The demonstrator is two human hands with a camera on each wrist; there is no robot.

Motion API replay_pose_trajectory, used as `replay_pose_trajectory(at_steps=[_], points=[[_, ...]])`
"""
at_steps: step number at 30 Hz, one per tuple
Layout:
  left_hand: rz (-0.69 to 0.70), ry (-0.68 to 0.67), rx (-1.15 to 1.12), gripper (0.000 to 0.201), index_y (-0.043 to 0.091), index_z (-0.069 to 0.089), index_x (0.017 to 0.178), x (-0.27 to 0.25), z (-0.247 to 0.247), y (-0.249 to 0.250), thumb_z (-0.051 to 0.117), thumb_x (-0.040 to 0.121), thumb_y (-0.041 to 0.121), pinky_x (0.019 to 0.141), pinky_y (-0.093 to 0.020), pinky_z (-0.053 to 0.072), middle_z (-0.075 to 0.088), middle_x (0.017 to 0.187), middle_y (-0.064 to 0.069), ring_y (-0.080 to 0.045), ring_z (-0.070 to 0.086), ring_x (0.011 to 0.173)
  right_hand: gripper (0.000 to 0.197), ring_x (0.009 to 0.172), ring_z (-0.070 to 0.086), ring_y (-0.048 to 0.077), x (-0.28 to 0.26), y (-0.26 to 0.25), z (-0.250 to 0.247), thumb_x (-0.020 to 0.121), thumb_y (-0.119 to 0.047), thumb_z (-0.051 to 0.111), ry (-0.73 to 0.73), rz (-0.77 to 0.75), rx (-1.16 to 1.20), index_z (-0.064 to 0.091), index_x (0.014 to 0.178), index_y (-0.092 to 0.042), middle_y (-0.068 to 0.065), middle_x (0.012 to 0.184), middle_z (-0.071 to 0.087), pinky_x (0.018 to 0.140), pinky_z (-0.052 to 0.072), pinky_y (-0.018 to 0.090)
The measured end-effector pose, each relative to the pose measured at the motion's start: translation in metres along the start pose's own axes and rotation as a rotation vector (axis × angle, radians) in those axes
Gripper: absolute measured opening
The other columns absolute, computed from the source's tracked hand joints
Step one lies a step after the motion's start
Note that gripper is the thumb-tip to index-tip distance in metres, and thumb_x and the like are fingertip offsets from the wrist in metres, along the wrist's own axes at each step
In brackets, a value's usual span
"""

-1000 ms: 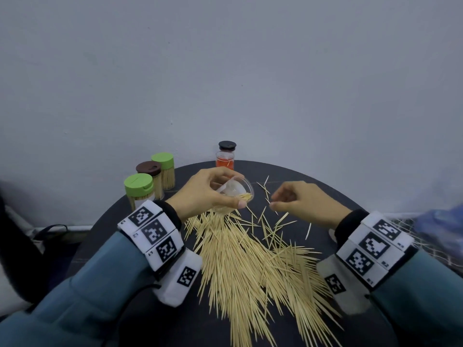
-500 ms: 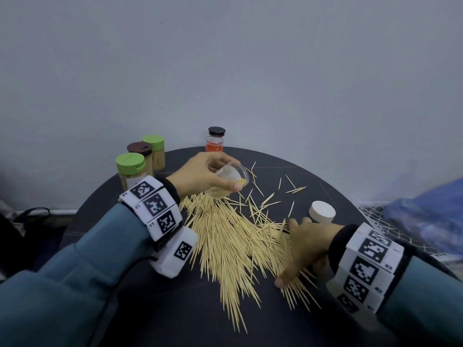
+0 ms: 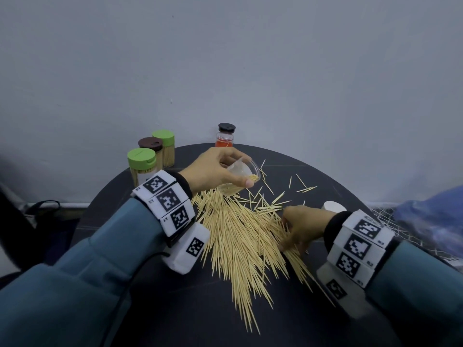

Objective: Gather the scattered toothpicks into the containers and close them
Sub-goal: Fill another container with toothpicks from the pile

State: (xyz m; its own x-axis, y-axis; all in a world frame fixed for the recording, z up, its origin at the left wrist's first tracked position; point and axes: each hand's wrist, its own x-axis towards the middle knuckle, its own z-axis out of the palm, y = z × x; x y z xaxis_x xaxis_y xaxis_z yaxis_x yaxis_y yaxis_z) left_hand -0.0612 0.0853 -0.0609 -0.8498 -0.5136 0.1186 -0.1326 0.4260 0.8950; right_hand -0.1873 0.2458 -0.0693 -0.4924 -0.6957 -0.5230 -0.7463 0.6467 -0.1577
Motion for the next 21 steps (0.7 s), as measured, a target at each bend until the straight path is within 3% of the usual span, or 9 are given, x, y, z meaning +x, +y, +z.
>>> replay_pose_trajectory(at_steps=[6, 10, 14, 17, 21], points=[[-0.003, 0.019, -0.004, 0.054, 0.021, 0.064, 0.116, 0.000, -0.004, 0.000, 0.084, 0.066, 0.023, 0.087, -0.030, 0.051, 0.065, 0.113, 0.001, -0.013, 0.061, 0.101, 0.053, 0.086, 0.056, 0.017, 0.020, -0.022, -0.010, 0.077, -0.031, 0.074, 0.123, -0.078, -0.081, 0.047, 0.118, -0.009, 0.005, 0.110, 0.053, 0.081, 0.052, 0.030], [-0.002, 0.032, -0.006, 0.053, 0.021, 0.064, 0.117, 0.000, -0.006, 0.000, 0.084, 0.067, 0.023, 0.089, -0.030, 0.051, 0.065, 0.113, 0.001, -0.011, 0.060, 0.101, 0.050, 0.077, 0.061, 0.015, 0.022, -0.026, -0.022, 0.075, -0.034, 0.075, 0.153, -0.070, -0.107, 0.057, 0.114, -0.010, 0.004, 0.099, 0.061, 0.076, 0.054, 0.029], [-0.010, 0.031, 0.011, 0.056, 0.022, 0.063, 0.119, 0.001, -0.007, -0.001, 0.084, 0.067, 0.026, 0.090, -0.032, 0.051, 0.064, 0.116, 0.000, -0.013, 0.059, 0.105, 0.052, 0.095, 0.058, 0.018, 0.023, -0.023, -0.035, 0.071, -0.051, 0.073, 0.225, -0.019, -0.246, 0.062, 0.106, -0.014, 0.003, 0.103, 0.062, 0.082, 0.049, 0.033], [-0.018, 0.030, 0.023, 0.057, 0.023, 0.063, 0.119, 0.002, -0.008, -0.003, 0.083, 0.066, 0.028, 0.092, -0.034, 0.051, 0.064, 0.117, 0.000, -0.014, 0.059, 0.107, 0.047, 0.073, 0.052, 0.014, 0.028, -0.024, -0.034, 0.069, -0.054, 0.073, 0.174, 0.000, -0.194, 0.054, 0.079, -0.012, 0.000, 0.077, 0.054, 0.068, 0.046, 0.027], [-0.024, 0.024, 0.028, 0.057, 0.023, 0.062, 0.120, 0.003, -0.007, -0.005, 0.083, 0.067, 0.029, 0.093, -0.034, 0.050, 0.063, 0.118, 0.000, -0.015, 0.058, 0.109, 0.043, 0.068, 0.048, 0.012, 0.033, -0.032, -0.022, 0.074, -0.047, 0.072, 0.119, 0.001, -0.139, 0.045, 0.070, -0.014, -0.002, 0.070, 0.048, 0.069, 0.047, 0.026]])
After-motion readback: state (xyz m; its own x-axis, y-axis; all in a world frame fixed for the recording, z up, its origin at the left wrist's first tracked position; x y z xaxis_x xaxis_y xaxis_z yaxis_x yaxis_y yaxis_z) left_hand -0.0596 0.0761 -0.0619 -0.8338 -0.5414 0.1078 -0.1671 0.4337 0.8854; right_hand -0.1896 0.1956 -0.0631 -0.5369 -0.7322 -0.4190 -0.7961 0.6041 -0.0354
